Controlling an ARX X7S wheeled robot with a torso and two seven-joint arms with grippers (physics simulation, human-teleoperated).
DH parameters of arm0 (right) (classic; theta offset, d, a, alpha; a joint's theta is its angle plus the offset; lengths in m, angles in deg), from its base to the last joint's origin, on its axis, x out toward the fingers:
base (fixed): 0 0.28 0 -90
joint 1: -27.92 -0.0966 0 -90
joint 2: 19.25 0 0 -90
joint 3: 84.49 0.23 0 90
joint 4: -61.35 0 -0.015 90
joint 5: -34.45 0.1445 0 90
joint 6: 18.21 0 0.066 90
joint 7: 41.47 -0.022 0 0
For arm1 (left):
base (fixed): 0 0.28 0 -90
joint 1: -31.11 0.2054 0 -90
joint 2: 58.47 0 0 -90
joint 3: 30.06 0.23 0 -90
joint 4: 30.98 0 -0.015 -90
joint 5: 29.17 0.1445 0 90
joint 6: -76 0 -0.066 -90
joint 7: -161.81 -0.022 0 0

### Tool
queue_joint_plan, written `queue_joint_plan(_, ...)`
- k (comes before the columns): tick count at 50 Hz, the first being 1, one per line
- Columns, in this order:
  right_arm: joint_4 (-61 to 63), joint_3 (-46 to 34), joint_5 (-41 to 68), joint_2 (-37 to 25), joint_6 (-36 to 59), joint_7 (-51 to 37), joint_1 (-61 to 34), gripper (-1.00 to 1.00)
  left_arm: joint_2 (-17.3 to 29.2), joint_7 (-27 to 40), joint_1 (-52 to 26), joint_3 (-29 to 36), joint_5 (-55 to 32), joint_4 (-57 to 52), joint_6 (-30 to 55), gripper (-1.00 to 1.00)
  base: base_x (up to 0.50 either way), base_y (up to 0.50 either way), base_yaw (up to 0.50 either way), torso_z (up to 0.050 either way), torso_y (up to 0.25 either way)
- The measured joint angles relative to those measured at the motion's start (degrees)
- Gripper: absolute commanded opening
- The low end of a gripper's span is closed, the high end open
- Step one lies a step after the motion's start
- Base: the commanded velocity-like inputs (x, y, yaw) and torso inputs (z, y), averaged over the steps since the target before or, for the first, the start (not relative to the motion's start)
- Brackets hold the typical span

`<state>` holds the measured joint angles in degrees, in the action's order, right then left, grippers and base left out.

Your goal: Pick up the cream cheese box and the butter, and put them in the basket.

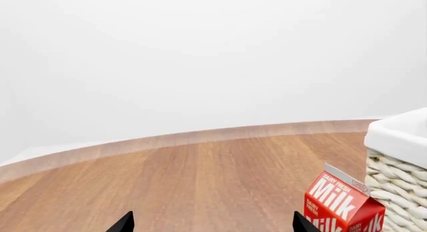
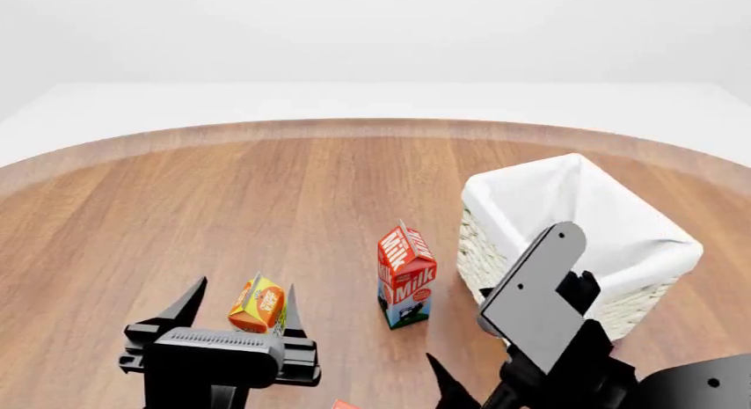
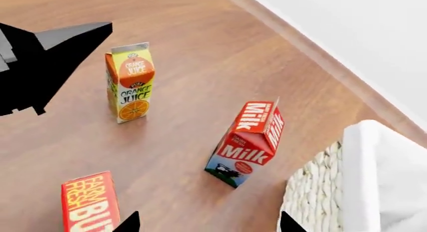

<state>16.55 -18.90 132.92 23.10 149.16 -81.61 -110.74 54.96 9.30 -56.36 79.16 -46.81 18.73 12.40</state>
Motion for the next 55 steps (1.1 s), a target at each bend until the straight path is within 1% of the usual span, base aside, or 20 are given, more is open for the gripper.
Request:
queue_joint_plan(19,4.5,-4.1,2.3,1.1,0.4,-0.4,1.6,1.0,0.2,0.3,-0.1,0.2,-0.2,-0.2,0.1,1.0,0.0,0.0,0.0,0.0,0.0)
queue_joint_plan(34,6.3,-8.4,1.4,4.3,1.4,-0.8,3.6,1.0,0.4,0.5,-0.2,0.4,-0.4,-0.2,0.1,1.0,0.0,0.0,0.0,0.0,0.0)
queue_joint_plan(45,7.2,-11.1,-1.7,7.4,2.4,-0.2,4.8,1.0,0.5,0.6,-0.3,0.5,-0.5,-0.2,0.1,1.0,0.0,0.0,0.0,0.0,0.0)
queue_joint_plan(55,6.9,-13.2,-8.1,10.0,3.2,3.2,6.0,1.0,0.6,0.6,-0.4,0.6,-0.6,0.1,-0.2,1.0,0.0,0.0,0.0,0.0,0.0)
